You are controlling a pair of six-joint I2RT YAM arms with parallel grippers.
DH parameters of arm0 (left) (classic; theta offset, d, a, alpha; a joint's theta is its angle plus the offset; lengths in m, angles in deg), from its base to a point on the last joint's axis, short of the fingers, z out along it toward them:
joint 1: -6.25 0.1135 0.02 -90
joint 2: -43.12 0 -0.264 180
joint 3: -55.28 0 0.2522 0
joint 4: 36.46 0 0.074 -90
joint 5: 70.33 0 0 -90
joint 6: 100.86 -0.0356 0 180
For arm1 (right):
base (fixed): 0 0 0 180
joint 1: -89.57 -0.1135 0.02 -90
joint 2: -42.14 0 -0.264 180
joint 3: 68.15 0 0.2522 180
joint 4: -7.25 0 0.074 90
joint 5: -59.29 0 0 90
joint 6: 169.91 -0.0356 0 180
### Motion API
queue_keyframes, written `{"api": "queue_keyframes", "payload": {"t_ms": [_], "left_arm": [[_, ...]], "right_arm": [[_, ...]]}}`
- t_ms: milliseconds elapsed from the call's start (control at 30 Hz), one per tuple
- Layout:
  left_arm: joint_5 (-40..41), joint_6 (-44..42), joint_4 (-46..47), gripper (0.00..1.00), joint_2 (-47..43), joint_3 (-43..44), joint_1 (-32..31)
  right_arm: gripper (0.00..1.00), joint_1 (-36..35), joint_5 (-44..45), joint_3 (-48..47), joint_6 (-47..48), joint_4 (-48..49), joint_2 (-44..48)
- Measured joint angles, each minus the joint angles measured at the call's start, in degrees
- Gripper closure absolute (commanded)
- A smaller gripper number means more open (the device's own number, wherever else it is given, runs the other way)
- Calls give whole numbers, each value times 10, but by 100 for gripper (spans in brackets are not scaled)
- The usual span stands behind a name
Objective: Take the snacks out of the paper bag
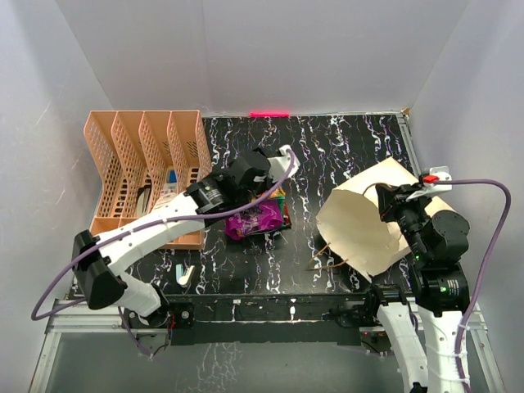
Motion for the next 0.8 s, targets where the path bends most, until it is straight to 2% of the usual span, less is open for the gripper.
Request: {"api": "queue_keyframes", "payload": {"t_ms": [267, 367, 500, 667, 800], "left_arm": [[-51, 102, -31, 32, -70, 16, 0], [-76, 129, -19, 32, -106, 7, 0], [-99, 153, -5, 32, -158, -9, 0], [-113, 171, 4, 31, -185, -15, 0], [-122, 183, 2, 31, -193, -32, 0]], "right_arm": [[92, 0, -49, -22, -40, 10, -48], [92, 0, -65, -60, -73, 26, -100], [92, 0, -64, -158, -122, 42, -196], [92, 0, -15, -279, -165, 55, -301], [92, 0, 38, -289, -161, 51, -332]]}}
